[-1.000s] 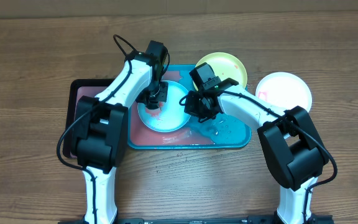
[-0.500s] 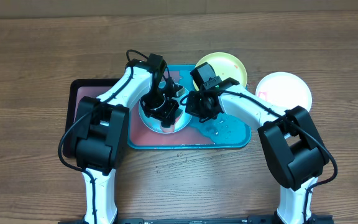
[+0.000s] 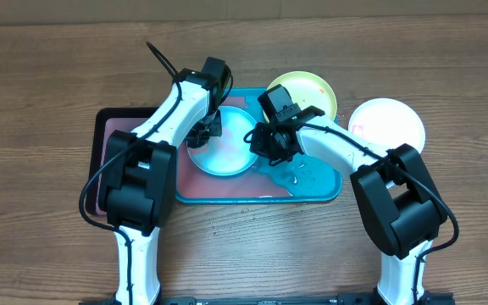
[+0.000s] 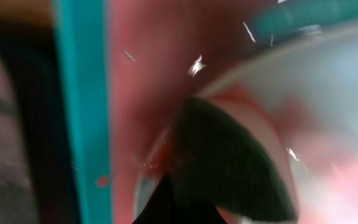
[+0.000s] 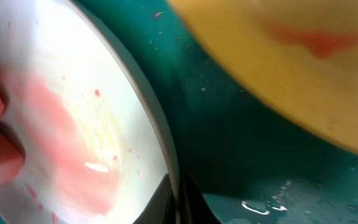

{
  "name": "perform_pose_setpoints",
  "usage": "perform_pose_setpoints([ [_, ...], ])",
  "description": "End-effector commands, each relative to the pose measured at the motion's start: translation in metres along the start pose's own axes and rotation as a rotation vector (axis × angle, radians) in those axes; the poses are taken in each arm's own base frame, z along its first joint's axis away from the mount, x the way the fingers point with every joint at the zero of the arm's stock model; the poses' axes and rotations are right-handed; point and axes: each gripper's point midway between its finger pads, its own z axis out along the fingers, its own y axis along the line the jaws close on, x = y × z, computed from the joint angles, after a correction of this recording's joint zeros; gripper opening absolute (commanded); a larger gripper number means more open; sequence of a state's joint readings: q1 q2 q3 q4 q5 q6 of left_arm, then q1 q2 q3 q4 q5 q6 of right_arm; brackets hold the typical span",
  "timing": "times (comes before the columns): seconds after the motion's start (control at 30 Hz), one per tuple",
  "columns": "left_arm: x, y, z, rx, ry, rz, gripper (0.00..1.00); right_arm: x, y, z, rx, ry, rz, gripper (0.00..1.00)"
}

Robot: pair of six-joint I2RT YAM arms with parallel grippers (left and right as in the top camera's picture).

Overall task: Clean dirty plates on tray and stack at the side
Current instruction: 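Scrub the light-blue plate with the sponge while the right gripper holds it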

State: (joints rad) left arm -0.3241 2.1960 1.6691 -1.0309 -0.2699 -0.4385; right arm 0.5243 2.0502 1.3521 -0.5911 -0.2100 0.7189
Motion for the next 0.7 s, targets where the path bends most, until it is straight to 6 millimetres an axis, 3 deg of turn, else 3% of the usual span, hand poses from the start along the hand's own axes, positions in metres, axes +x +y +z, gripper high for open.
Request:
perform_pose_setpoints([
  [0.0, -0.028, 0.017, -0.003, -0.151, -0.139, -0.09, 0.04, -0.002, -0.005, 0.003, 0.021, -0.001, -0.001, 0.04],
  [0.1, -0.028, -0.007, -0.002, -0.057, -0.138, -0.018, 0.04, -0.002, -0.005, 0.003, 0.021, -0.001, -0.005, 0.04],
  [0.2, -0.023, -0.053, -0.005, 0.165, -0.111, 0.189, 0.04, -0.002, -0.005, 0.003, 0.023, 0.001, -0.005, 0.04],
  [0.37, 0.004, -0.12, -0.031, 0.591, -0.082, 0.523, 0.04, -0.002, -0.005, 0.003, 0.023, 0.001, -0.005, 0.04],
  [0.47, 0.02, -0.134, -0.044, 0.728, -0.057, 0.608, 0.04, -0.002, -0.005, 0.003, 0.023, 0.002, -0.008, 0.04],
  [0.67, 0.044, -0.136, -0.053, 0.818, 0.011, 0.679, 0.04, -0.002, -0.005, 0.003, 0.022, 0.002, -0.008, 0.04],
])
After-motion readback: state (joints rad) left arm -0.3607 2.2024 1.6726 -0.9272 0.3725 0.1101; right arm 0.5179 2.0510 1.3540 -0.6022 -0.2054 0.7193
